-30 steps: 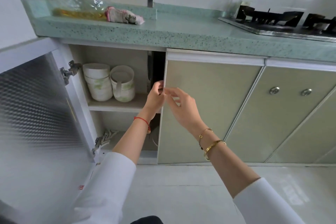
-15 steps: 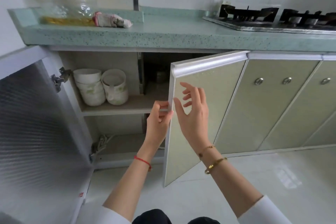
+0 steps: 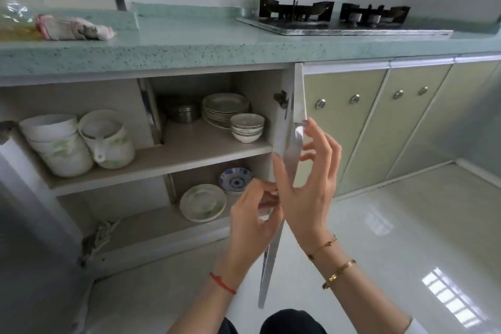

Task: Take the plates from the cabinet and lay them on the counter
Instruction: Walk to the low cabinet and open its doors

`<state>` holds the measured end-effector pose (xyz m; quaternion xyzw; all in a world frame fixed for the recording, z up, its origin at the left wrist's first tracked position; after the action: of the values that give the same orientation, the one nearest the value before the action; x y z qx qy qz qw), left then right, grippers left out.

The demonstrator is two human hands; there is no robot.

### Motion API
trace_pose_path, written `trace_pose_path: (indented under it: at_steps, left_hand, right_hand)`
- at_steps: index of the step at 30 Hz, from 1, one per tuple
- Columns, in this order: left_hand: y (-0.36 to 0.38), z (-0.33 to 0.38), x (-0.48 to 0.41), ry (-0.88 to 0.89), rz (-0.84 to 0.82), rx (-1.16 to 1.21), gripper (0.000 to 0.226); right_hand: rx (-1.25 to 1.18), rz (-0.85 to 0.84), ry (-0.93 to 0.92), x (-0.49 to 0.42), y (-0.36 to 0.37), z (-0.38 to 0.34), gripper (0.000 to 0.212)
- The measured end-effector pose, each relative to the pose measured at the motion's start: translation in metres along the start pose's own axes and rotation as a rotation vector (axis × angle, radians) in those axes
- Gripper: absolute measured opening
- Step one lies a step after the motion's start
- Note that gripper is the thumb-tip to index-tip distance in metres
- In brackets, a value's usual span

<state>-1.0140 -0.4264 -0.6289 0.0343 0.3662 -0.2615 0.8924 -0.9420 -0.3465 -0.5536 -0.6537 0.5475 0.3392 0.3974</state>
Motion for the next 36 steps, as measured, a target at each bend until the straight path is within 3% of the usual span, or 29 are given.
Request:
trace_pose_path:
  at_steps: [5,10,25,31,36]
  left_hand:
    - [0.06,0.019,-0.007,-0.007,-0.136,0.197,0.045]
    - [0.119,0.022,-0.018,0.012,-0.218,0.297,0.04]
    - [0.208,0.001,-0.05,0.1,-0.416,0.187,0.048]
    - [0.199,-0.007,-0.064,0.101,-0.345,0.221,0.037]
    - [0.168,-0.021,-0.071,0.036,-0.278,0.219,0.037]
  right_hand:
    - [0.157,0.163,0.013,-0.015,-0.048,0.039,0.052]
    - [0.294,0.179,-0.005,-0.032,-0.089,0.075,0.05]
    - [0.539,0.099,0.079,-0.079,-0.138,0.138,0.044]
    - [0.788,0.189,-0.04,-0.073,-0.139,0.127,0.043]
    - [0.665,0.097,-0.259,-0.06,-0.111,0.105,0.027]
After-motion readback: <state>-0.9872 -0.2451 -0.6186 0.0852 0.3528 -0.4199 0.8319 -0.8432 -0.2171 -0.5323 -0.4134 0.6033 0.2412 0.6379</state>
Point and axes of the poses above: each hand's wrist, its own x-axis away from the middle knuckle, its own y-axis out of the palm, z = x × y, the point moved 4 cm from there along -x, towards the middle knuckle, and after that the axes turned 9 degrees about x, right-handed, at the moved point
